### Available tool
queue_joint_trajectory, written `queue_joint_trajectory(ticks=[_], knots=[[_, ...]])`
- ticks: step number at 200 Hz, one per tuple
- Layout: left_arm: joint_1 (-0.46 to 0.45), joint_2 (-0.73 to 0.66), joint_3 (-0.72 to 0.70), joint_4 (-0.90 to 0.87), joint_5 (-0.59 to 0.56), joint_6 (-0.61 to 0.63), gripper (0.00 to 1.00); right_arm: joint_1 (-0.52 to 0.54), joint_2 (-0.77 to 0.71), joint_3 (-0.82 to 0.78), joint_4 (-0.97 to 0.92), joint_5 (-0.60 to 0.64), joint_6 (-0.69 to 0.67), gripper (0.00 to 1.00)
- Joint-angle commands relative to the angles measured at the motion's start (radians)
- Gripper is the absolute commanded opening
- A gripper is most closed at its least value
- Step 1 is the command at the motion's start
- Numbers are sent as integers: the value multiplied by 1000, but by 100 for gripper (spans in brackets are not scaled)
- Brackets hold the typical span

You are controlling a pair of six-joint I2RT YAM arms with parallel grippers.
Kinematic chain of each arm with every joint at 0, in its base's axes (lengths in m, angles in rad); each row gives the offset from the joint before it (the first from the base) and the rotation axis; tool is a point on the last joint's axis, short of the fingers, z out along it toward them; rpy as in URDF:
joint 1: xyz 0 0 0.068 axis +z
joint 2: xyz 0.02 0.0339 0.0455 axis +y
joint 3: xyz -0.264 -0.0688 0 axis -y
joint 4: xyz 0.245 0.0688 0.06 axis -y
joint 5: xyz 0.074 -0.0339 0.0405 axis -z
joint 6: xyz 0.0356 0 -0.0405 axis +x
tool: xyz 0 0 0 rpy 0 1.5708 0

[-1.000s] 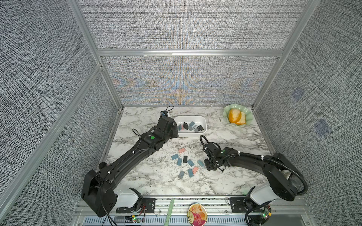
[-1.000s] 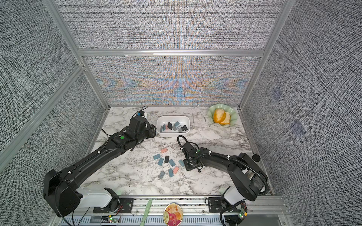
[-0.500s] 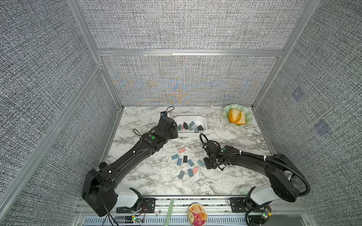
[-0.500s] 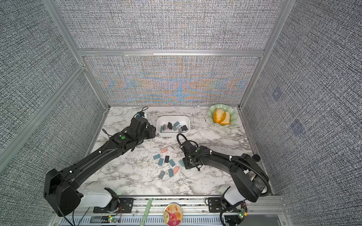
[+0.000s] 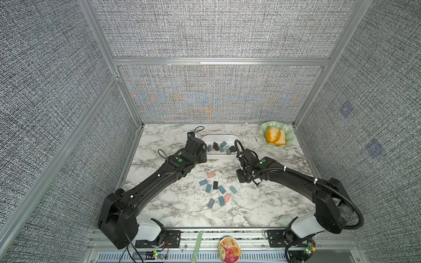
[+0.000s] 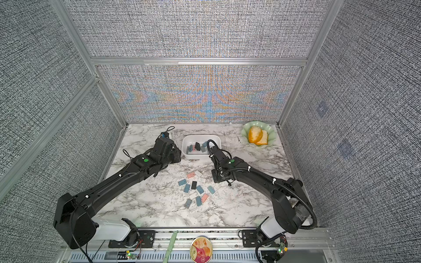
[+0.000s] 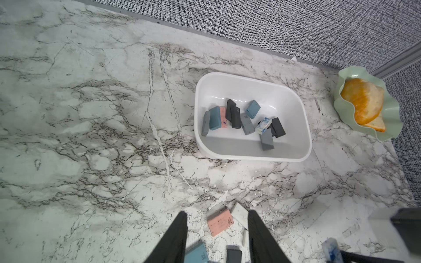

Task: Put the eraser in the storage box
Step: Pick up the eraser from the center of the board, then place the eraser in the storage box.

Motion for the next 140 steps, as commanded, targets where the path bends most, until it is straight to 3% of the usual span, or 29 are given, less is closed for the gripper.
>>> queue_joint_trajectory(ticks=[1, 140], knots=[[0, 0, -4, 4, -21, 2, 46, -25, 27, 69, -34, -5, -37, 32], [0, -16, -73, -42, -93, -38, 46, -194, 512, 636, -45, -102, -160, 32]])
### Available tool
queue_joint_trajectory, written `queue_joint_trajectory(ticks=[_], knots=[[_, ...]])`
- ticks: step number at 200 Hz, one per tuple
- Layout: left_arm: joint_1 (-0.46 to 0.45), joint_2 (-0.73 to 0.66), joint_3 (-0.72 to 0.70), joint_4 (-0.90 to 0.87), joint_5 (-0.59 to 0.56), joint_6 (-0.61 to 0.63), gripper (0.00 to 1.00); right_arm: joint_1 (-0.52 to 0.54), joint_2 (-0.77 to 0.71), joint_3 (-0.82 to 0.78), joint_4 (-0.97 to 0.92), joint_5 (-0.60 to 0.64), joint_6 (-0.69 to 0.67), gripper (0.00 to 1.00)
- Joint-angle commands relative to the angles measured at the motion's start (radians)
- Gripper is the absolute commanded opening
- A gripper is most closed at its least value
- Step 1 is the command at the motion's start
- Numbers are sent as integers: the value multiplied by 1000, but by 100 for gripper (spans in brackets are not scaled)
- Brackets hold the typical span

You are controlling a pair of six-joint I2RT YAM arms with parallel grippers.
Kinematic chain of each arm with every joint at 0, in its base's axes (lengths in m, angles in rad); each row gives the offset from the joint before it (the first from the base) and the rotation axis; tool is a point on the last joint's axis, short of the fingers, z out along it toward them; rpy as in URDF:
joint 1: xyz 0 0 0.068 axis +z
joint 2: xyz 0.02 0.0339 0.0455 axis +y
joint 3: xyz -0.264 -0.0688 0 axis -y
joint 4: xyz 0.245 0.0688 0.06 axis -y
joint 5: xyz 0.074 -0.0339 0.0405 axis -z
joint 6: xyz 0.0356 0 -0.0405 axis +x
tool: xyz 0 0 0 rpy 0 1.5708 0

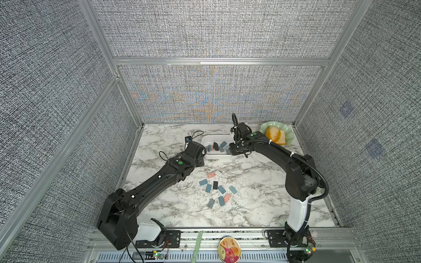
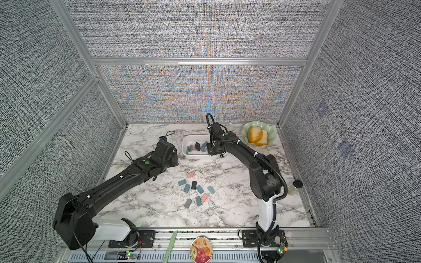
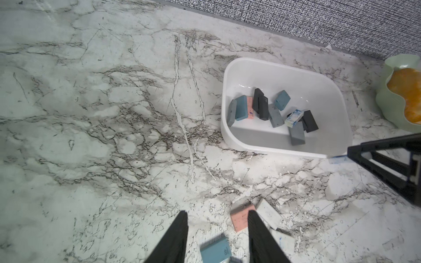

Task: Put the eraser in the storage box
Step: Place the eraser in the storage box.

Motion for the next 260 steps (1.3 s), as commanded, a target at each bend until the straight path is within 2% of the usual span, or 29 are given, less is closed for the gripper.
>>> queue_joint_trajectory(ticks=[1, 69, 116, 170, 200, 260], knots=[[0, -5, -9, -12, -14, -15, 46, -26, 64, 67, -16, -29, -18, 32], [0, 3, -25, -13, -20, -31, 46, -69, 222, 314, -50, -101, 6, 32], [0, 36, -3, -22, -16, -23, 46, -69, 225, 304, -56, -108, 9, 39], [0, 34, -24, -38, 24, -1, 46, -70, 118, 233, -37, -79, 8, 43], [0, 6, -75, -21, 93, 92, 46, -69, 5, 147, -11, -82, 12, 43], [-3, 37, -131, -87, 196, 211, 56, -69, -249, -96, 43, -107, 33, 48]])
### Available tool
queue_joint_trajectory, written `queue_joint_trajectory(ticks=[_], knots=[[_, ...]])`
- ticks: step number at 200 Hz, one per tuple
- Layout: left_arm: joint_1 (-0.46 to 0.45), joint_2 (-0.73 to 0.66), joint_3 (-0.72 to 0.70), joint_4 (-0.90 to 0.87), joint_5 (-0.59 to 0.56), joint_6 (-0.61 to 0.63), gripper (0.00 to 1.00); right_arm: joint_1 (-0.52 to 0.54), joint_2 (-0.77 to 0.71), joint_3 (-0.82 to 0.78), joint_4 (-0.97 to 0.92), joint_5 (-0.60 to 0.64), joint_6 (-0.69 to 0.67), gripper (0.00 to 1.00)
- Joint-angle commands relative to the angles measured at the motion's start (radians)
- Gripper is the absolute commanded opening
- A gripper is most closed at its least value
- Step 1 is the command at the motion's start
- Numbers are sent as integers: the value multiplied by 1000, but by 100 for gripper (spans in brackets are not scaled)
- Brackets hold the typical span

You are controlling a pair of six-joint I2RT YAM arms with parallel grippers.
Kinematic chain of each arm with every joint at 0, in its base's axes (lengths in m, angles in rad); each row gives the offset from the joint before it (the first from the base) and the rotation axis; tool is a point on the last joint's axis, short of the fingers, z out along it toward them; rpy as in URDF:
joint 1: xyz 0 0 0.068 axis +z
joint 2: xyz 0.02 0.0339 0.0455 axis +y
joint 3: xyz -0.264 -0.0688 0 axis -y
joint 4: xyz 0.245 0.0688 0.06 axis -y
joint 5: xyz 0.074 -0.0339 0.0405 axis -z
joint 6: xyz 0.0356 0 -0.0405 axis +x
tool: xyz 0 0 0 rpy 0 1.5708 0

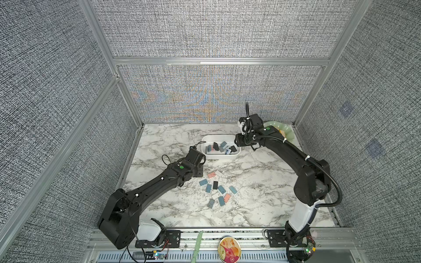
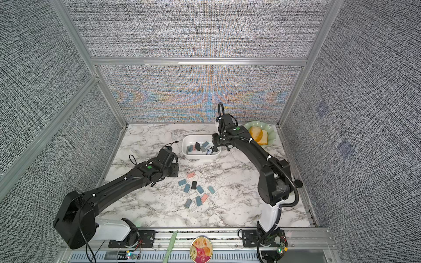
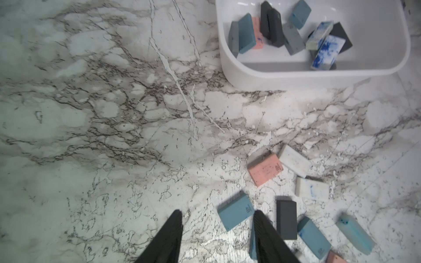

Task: Put the eraser in the storage box
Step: Place the eraser in the storage box, then pick up the eraser from the center of the board.

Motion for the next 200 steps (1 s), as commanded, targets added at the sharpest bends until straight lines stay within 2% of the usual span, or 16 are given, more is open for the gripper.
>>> queue_joint_trajectory(ticks=[1, 75, 124, 200], knots=[[-2, 22, -12, -51, 53, 65, 56, 1, -68, -63, 28, -14, 20, 48], [-38, 159, 27, -103, 73, 204, 54, 0, -278, -241, 73, 10, 35, 51], [-52, 256, 76, -141, 118, 322, 54, -3, -311, -281, 80, 11, 35, 51], [-67, 353, 110, -155, 91, 417, 52, -6, -323, -299, 93, 9, 38, 51]])
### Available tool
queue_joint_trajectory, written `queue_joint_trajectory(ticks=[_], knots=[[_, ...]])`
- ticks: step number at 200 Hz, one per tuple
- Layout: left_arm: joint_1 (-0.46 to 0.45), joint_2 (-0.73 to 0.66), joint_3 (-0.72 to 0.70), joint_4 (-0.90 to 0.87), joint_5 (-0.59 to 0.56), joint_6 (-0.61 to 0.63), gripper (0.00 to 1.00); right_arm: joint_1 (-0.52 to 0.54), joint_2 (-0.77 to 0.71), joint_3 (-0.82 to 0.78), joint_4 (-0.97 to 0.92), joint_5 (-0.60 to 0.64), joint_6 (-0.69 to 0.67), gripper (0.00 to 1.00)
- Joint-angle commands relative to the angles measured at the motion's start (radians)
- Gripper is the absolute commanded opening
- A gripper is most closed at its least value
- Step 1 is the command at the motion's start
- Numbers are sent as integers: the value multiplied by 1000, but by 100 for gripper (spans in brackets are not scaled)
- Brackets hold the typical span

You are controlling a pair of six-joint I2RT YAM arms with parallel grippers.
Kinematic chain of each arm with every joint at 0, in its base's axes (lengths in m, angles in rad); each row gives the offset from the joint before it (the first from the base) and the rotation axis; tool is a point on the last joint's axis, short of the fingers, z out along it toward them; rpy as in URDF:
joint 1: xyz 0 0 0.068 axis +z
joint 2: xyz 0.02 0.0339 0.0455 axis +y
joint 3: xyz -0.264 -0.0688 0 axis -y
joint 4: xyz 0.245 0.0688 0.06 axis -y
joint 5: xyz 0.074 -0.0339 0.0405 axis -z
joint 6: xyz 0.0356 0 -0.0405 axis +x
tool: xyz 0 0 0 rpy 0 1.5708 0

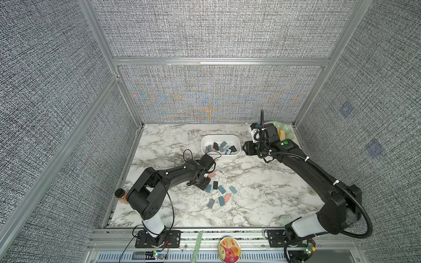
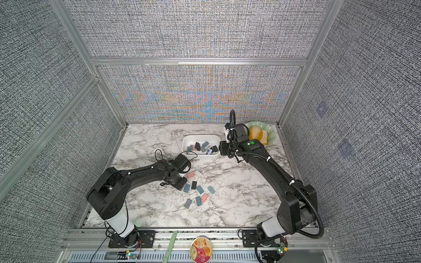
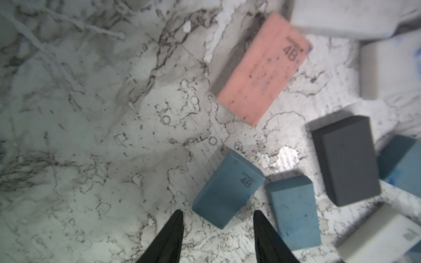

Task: Put the eraser in the storage box
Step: Pick up the eraser from the center of the board.

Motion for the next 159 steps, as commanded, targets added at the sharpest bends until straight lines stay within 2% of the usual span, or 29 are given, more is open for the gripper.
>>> queue_joint_trajectory(ticks=[1, 23, 87, 159], knots=[[-1, 12, 9, 0, -13, 43, 52, -1, -7, -4, 18, 3, 9, 51], [-1, 36, 23, 9, -38, 53, 52, -3, -7, -7, 17, 3, 11, 51], [-1, 77, 33, 74, -20, 90, 51, -3, -7, -10, 14, 3, 21, 51], [-1, 70, -65, 130, 58, -50, 44, -4, -33, -28, 6, 8, 19, 51]])
